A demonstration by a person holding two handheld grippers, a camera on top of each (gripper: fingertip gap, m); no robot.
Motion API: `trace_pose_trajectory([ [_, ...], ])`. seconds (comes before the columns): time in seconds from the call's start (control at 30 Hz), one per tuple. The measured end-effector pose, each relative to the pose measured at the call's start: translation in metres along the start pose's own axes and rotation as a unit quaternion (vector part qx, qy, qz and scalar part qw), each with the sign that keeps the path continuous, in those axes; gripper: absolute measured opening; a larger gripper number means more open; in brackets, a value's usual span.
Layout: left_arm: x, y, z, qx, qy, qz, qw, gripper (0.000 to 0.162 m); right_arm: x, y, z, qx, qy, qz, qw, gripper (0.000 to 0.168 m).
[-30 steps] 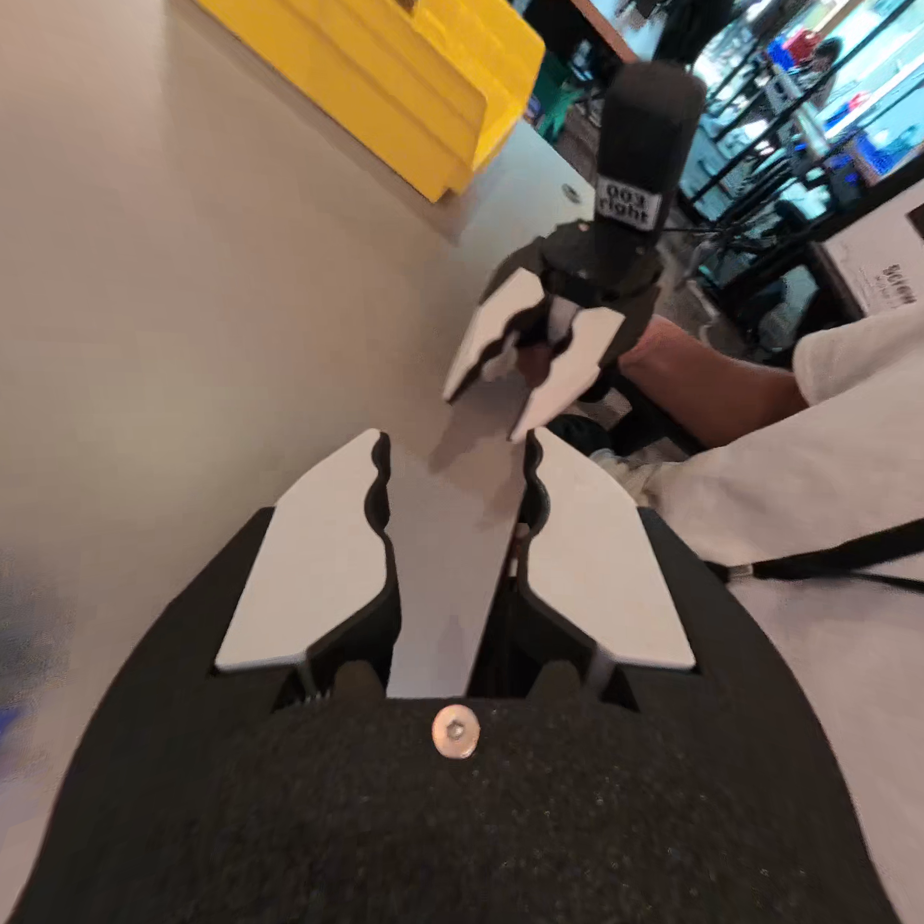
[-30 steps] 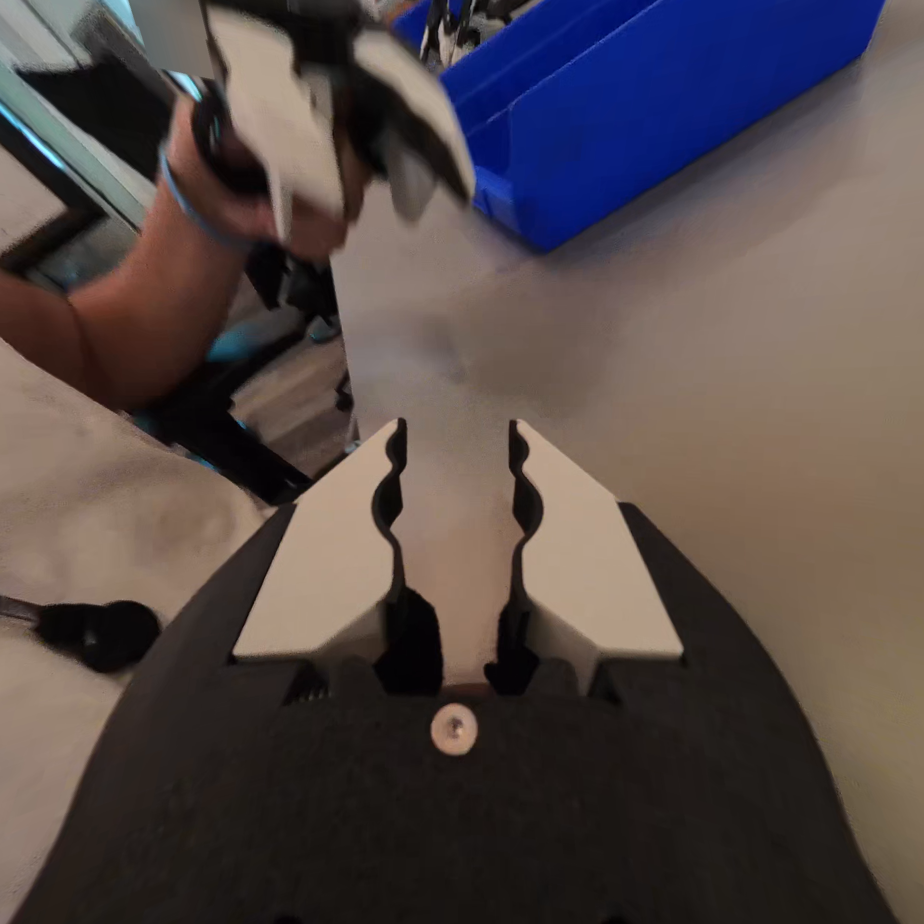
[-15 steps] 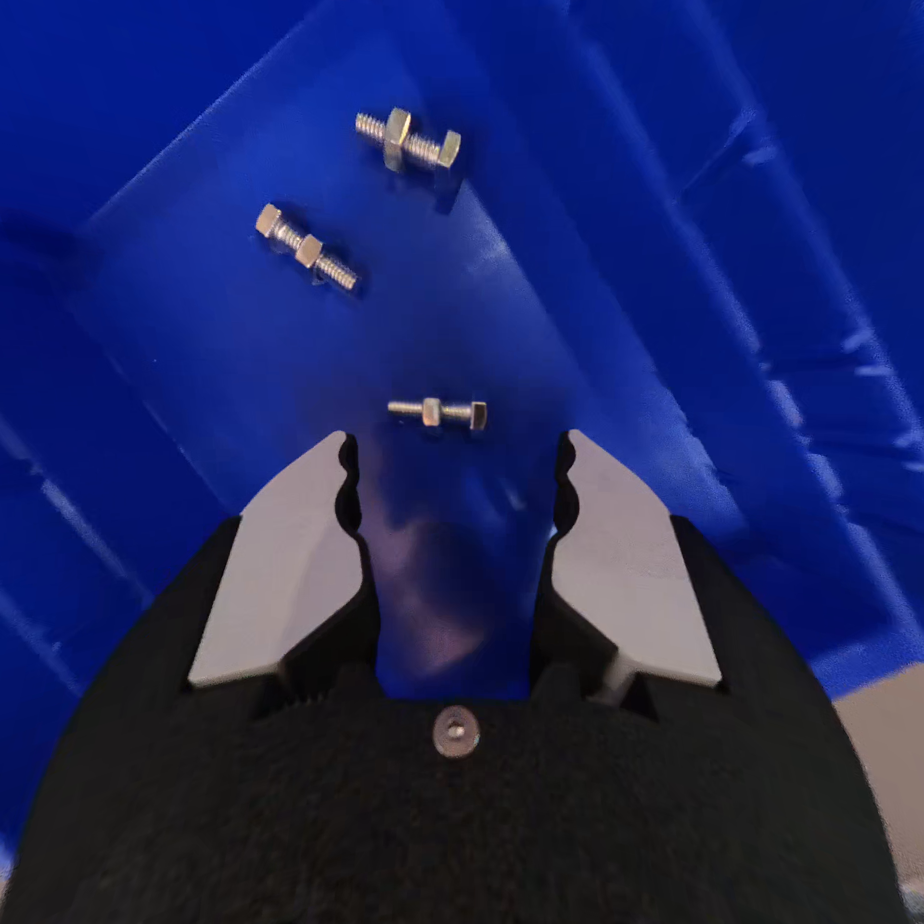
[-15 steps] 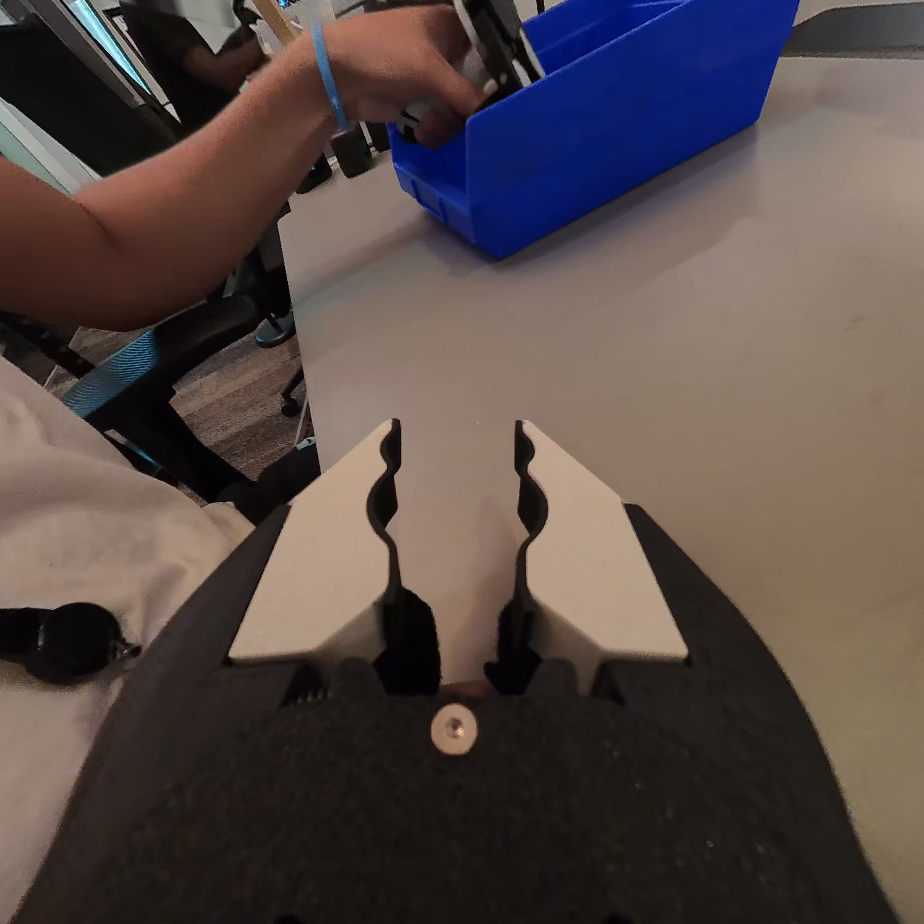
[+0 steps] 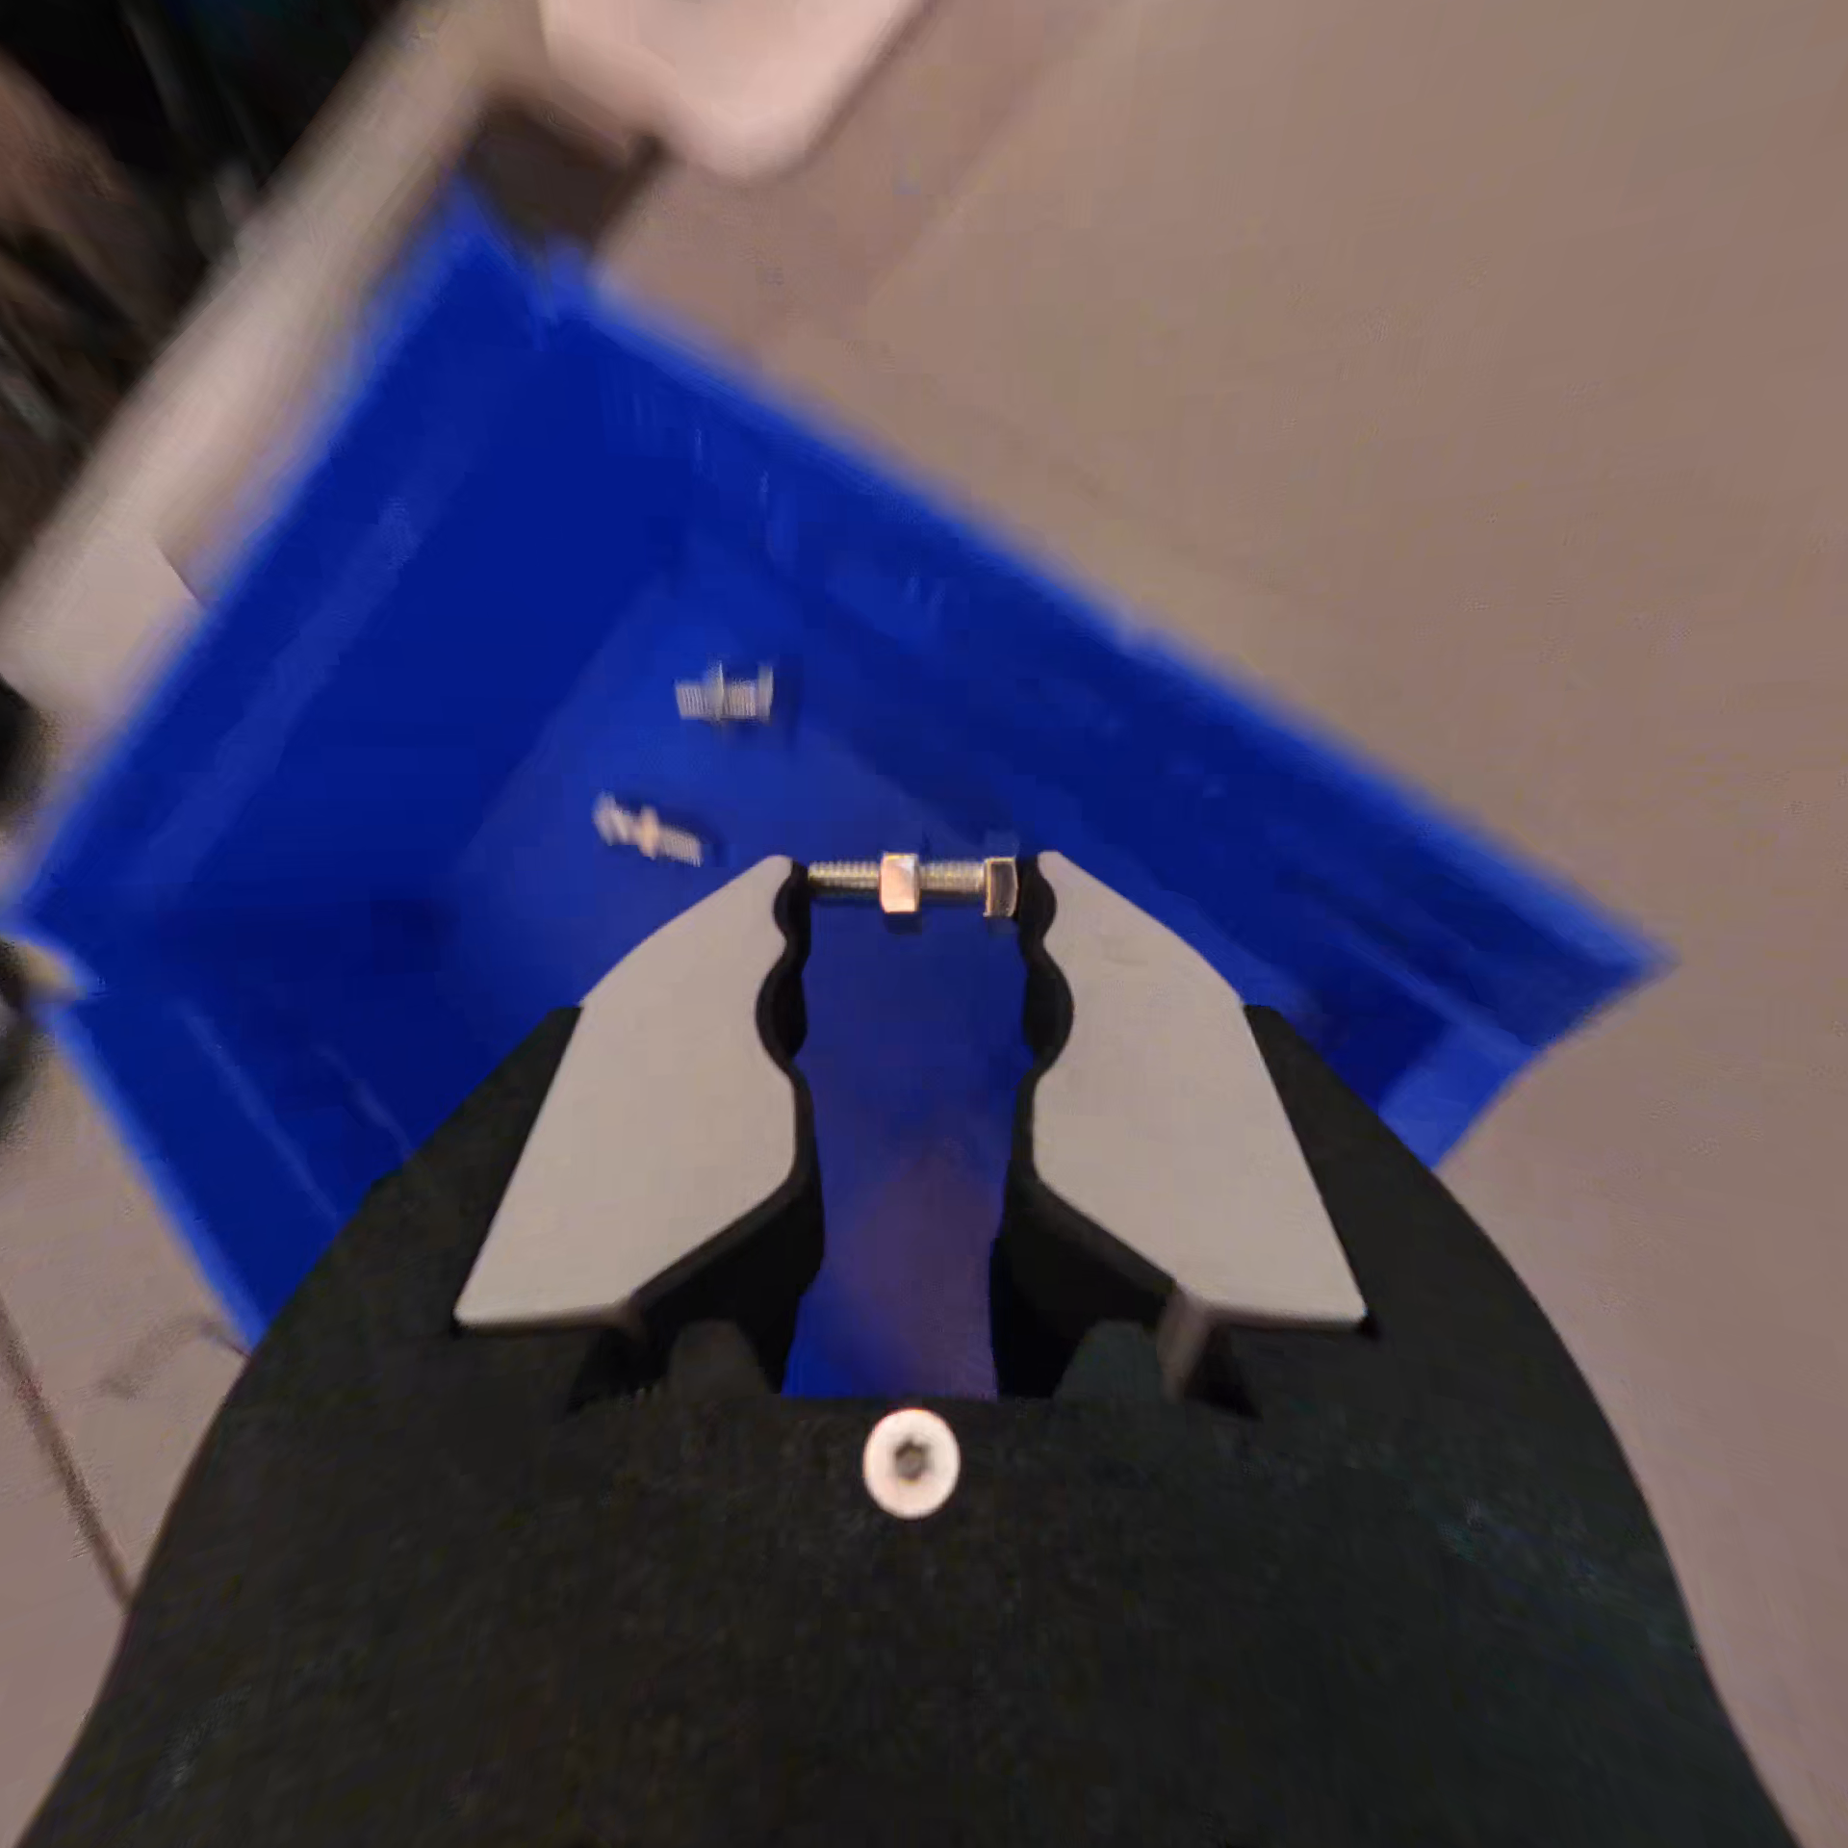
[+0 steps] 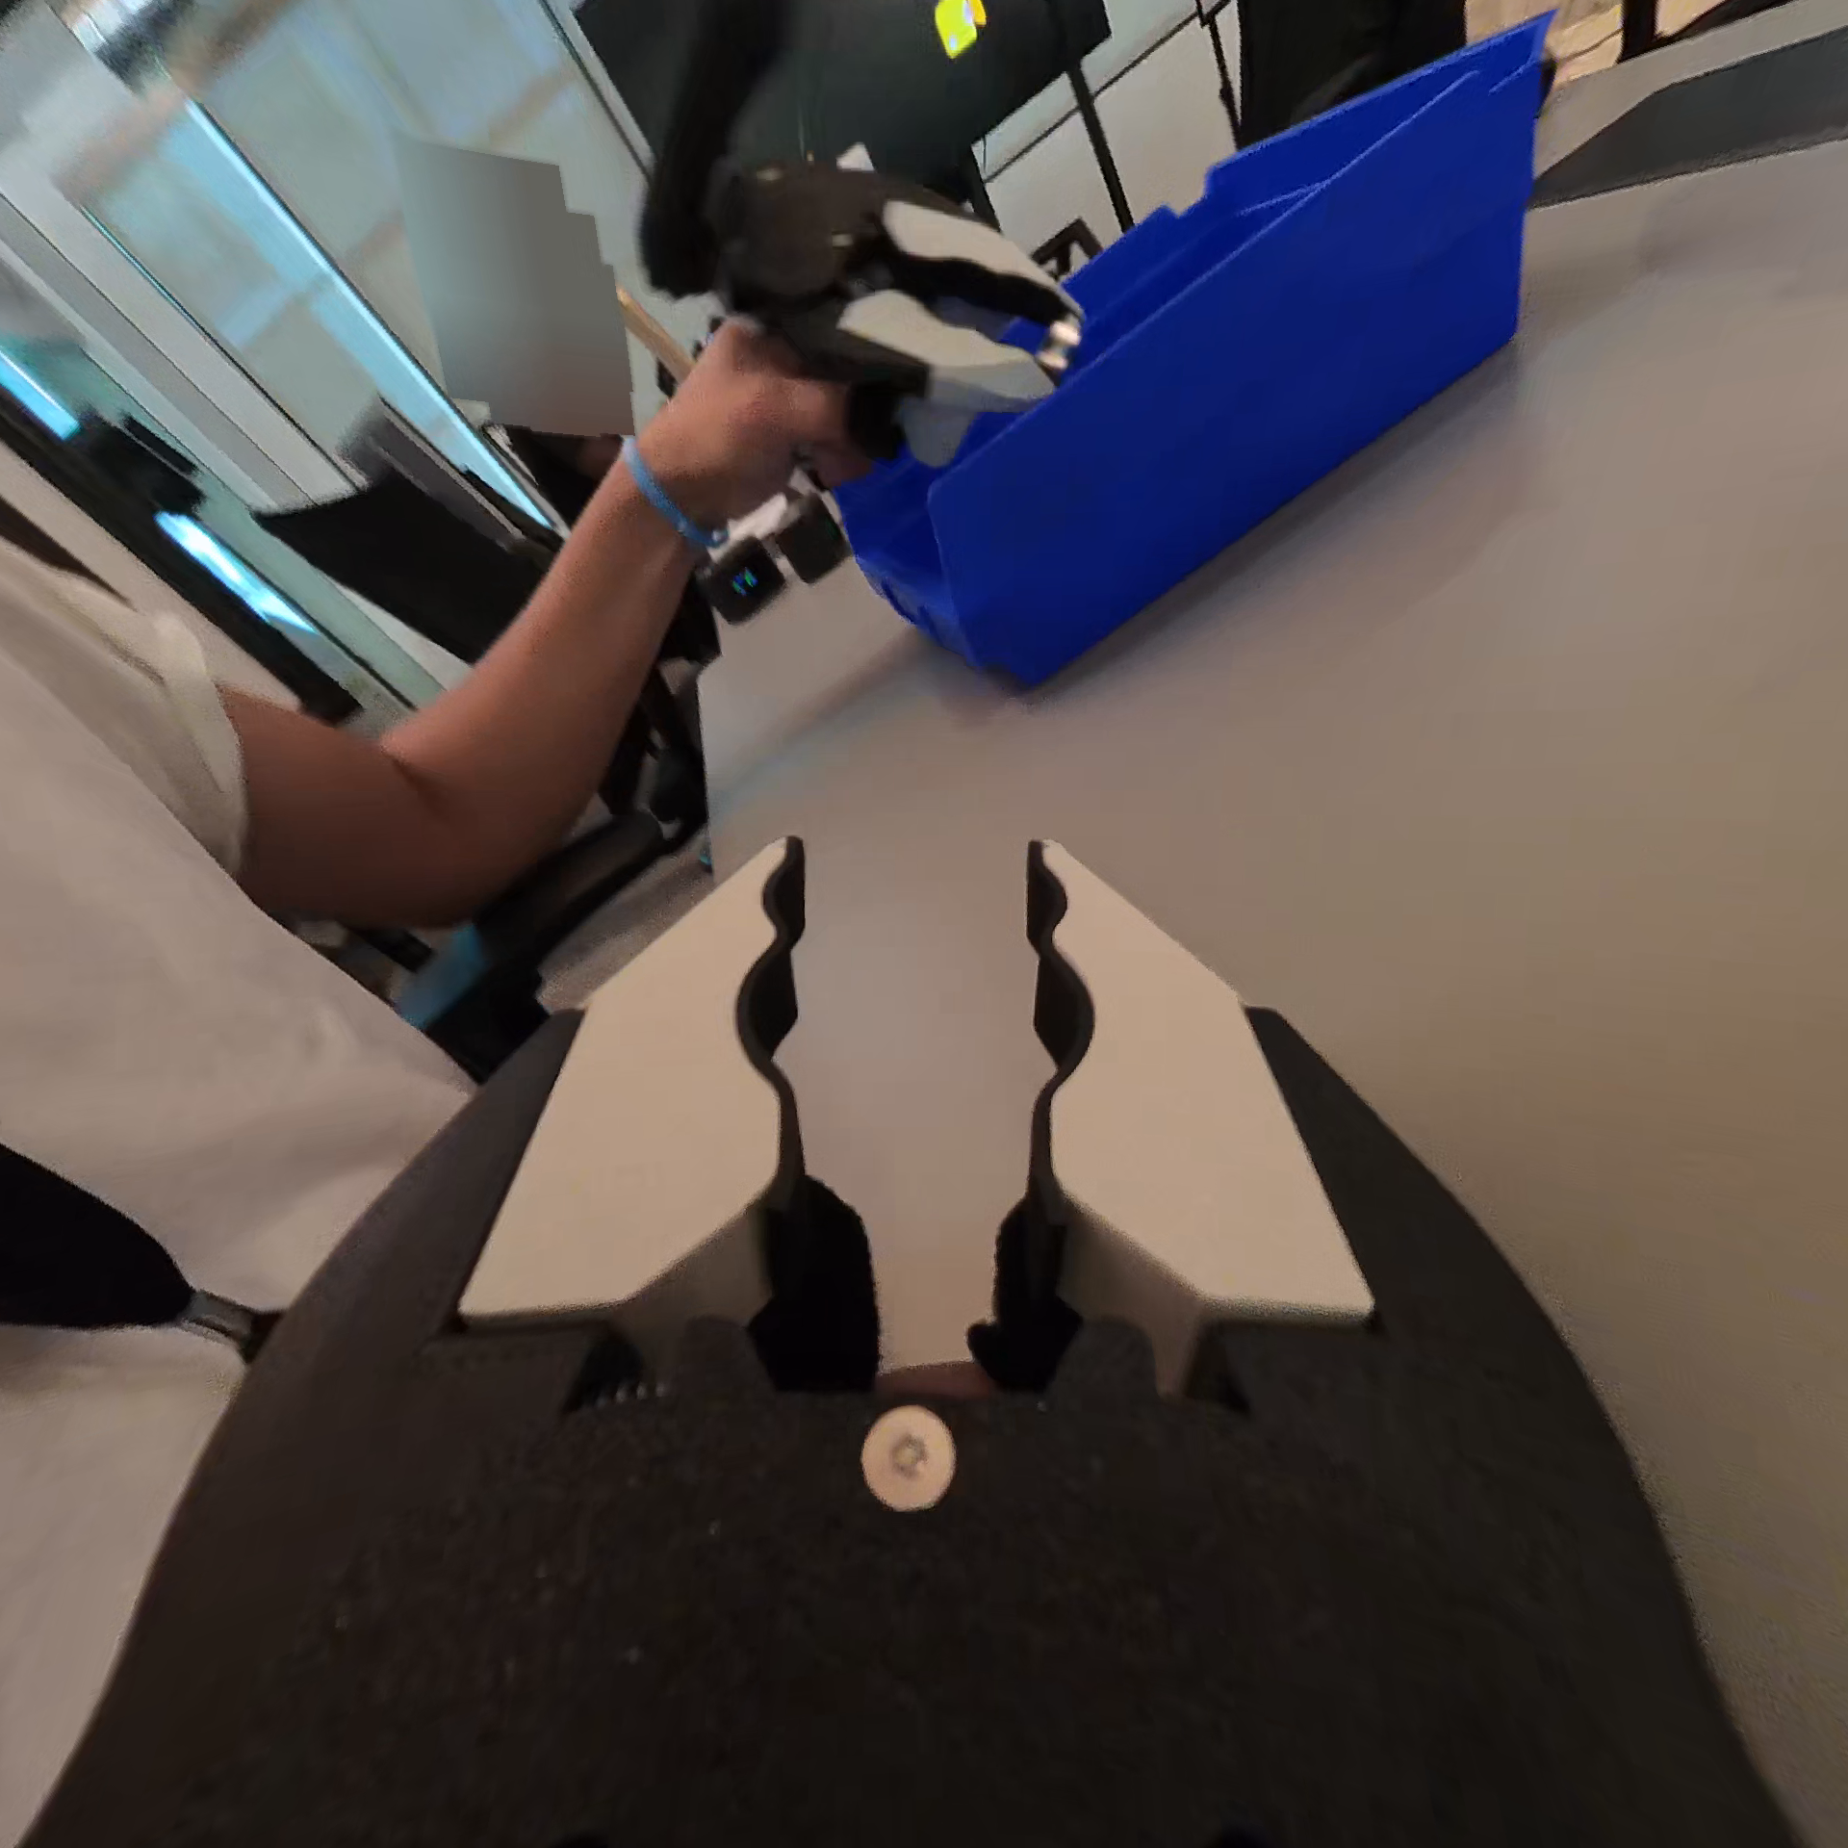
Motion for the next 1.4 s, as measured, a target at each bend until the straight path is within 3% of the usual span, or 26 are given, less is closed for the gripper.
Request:
trace_pose_trajectory([
  [0.07, -0.035, -0.02, 0.037, 0.05, -0.115, 0.002, 0.992, 0.039, 0.004, -0.008, 0.013, 0.046, -0.025, 0.035, 0.998, 0.044],
  [0.17, -0.076, -0.063, 0.08, 0.11, -0.263, -0.017, 0.958, 0.039, 0.019, -0.016, 0.036, 0.124, -0.059, 0.133, 0.982, 0.047],
  [0.3, -0.091, -0.116, 0.108, 0.195, -0.361, -0.004, 0.912, 0.039, 0.045, -0.024, 0.063, 0.179, -0.089, 0.244, 0.949, 0.046],
  [0.4, -0.088, -0.14, 0.113, 0.221, -0.384, -0.012, 0.896, 0.04, 0.059, -0.015, 0.065, 0.164, -0.068, 0.301, 0.937, 0.038],
  [0.57, -0.084, -0.157, 0.113, 0.22, -0.401, -0.026, 0.889, 0.04, 0.057, -0.005, 0.064, 0.151, -0.089, 0.33, 0.928, 0.026],
  [0.87, -0.089, -0.164, 0.114, 0.226, -0.409, -0.021, 0.884, 0.04, 0.054, 0.0, 0.061, 0.138, -0.081, 0.323, 0.933, 0.016],
  [0.97, -0.085, -0.165, 0.111, 0.21, -0.389, -0.023, 0.896, 0.039, 0.054, -0.004, 0.059, 0.135, -0.081, 0.304, 0.94, 0.016],
  [1.07, -0.079, -0.162, 0.103, 0.138, -0.364, -0.033, 0.921, 0.04, 0.046, -0.016, 0.058, 0.124, -0.099, 0.266, 0.951, 0.016],
  [1.17, -0.065, -0.156, 0.091, -0.089, -0.335, -0.088, 0.934, 0.045, 0.032, -0.034, 0.054, 0.091, -0.101, 0.201, 0.97, 0.016],
  [1.2, -0.058, -0.156, 0.088, -0.175, -0.321, -0.131, 0.922, 0.045, 0.029, -0.036, 0.053, 0.076, -0.094, 0.187, 0.975, 0.016],
  [1.27, -0.046, -0.157, 0.088, -0.32, -0.294, -0.234, 0.87, 0.047, 0.026, -0.037, 0.049, 0.048, -0.081, 0.17, 0.981, 0.016],
  [1.33, -0.039, -0.16, 0.096, -0.402, -0.262, -0.313, 0.82, 0.07, 0.031, -0.035, 0.044, 0.038, -0.055, 0.163, 0.984, 0.017],
  [1.4, -0.035, -0.164, 0.102, -0.413, -0.233, -0.321, 0.82, 0.054, 0.036, -0.03, 0.042, 0.039, -0.055, 0.173, 0.983, 0.016],
])
Point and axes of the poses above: each gripper's, where its closed fingertips meet, x out along the fingers, z out of its top, y = z × x across the jaws, the point moved 7 cm from there along -x, back along the fingers, and after that the axes turned 14 degrees about z, right-handed, at the moved point
